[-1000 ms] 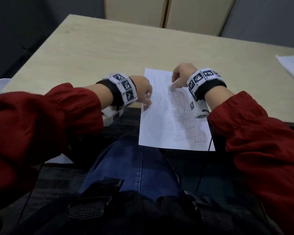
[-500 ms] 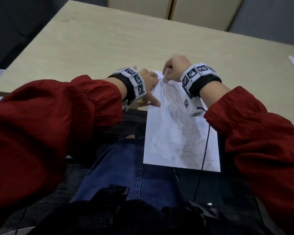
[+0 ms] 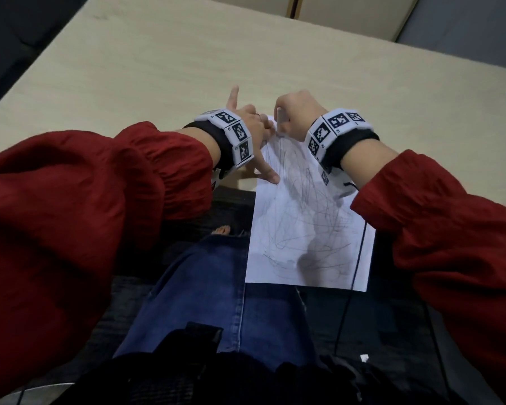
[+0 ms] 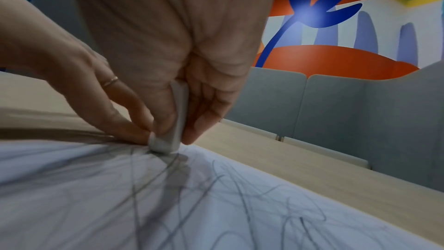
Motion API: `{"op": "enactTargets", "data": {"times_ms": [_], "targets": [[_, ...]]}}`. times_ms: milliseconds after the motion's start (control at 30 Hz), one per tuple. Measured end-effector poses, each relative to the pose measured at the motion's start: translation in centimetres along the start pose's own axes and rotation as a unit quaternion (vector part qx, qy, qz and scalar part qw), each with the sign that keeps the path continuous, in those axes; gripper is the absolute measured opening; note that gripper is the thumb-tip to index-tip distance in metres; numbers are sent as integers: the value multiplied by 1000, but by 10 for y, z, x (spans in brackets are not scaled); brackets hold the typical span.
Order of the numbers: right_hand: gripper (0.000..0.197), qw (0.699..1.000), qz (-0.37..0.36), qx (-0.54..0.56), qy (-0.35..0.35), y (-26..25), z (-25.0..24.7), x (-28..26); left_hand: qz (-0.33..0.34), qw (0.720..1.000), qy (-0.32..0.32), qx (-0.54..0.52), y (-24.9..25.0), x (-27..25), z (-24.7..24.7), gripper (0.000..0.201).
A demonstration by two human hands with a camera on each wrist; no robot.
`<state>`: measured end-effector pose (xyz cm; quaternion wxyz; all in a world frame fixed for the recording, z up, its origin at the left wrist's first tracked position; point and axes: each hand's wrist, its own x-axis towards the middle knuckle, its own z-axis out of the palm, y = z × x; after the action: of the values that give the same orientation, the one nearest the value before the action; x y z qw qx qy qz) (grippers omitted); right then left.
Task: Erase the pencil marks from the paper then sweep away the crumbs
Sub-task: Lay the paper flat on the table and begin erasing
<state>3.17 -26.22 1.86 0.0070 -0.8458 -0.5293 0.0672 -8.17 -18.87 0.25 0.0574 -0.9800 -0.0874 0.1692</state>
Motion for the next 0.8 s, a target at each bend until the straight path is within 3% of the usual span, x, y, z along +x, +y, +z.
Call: {"op": "enactTargets", "data": {"times_ms": [200,400,600,800], "targets": [[18,999,-9,-13,-41,-1,6,-12,-12,1000,6,-27,-1,0,-1,111],[19,1000,4,-14,-12,-7,-1,-6,-23,1000,12,-16,1,-1,-1,122],[19,998,-8,-30,-52,-5,3,-21,-13,1000,12,-7,1,0,-2,121],[17,1000,3,-27,-14,-9,-7,-4,-30,999,19,-4,2,0,-4,126]]}}
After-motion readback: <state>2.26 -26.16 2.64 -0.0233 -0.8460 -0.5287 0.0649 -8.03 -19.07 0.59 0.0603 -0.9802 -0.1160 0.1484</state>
